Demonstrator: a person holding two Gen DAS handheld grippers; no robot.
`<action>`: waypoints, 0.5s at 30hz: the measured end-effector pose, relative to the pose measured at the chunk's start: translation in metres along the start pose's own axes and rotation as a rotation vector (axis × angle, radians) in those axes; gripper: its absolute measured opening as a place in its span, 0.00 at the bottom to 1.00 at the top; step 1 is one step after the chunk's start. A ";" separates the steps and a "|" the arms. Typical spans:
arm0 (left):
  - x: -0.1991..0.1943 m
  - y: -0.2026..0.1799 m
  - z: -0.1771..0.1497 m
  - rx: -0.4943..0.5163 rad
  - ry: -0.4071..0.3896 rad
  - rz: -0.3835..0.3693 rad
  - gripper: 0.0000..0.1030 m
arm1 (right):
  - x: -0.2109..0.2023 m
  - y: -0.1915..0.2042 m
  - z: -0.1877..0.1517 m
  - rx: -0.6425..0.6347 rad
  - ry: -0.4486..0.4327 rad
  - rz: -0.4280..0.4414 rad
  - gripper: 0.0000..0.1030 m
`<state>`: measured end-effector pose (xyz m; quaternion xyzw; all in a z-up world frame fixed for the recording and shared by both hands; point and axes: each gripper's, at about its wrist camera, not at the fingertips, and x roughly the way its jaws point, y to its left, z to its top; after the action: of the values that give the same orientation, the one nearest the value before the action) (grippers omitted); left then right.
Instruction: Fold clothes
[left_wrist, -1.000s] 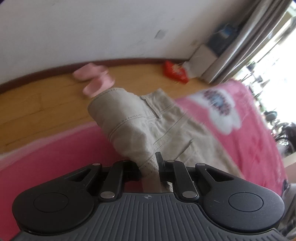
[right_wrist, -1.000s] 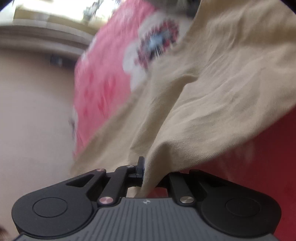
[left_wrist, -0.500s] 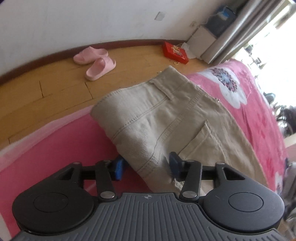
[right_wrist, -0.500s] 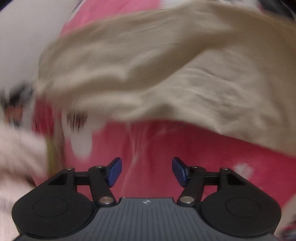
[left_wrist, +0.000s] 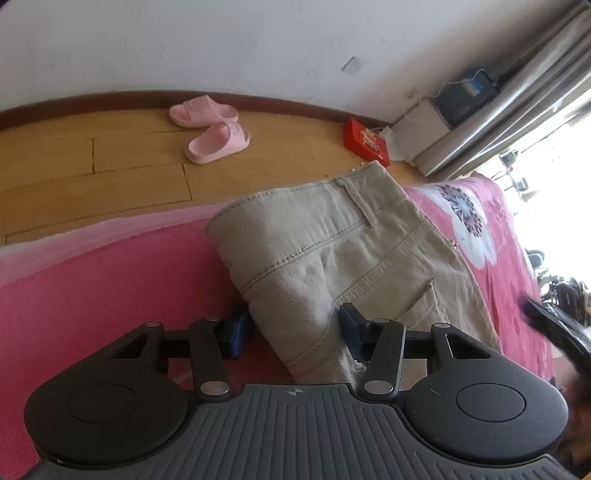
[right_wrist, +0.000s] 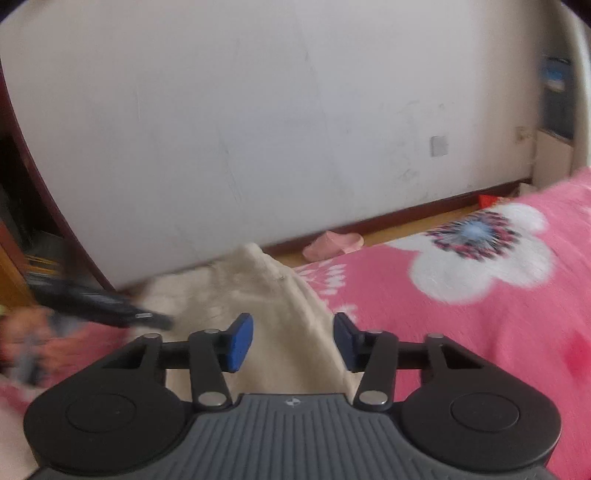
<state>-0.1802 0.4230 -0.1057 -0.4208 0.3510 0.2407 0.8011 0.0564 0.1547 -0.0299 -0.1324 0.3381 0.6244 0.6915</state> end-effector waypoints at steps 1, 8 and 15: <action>0.000 0.000 0.000 0.008 -0.002 0.001 0.48 | 0.017 0.001 0.001 -0.021 0.012 -0.011 0.50; 0.002 -0.003 0.003 0.034 -0.011 0.021 0.46 | 0.063 0.009 -0.002 -0.101 0.053 0.017 0.16; 0.001 -0.009 0.003 0.057 -0.034 0.053 0.43 | 0.061 0.027 0.003 -0.156 -0.027 -0.047 0.05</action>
<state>-0.1723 0.4214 -0.1008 -0.3844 0.3551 0.2590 0.8118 0.0309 0.2089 -0.0595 -0.1853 0.2761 0.6342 0.6980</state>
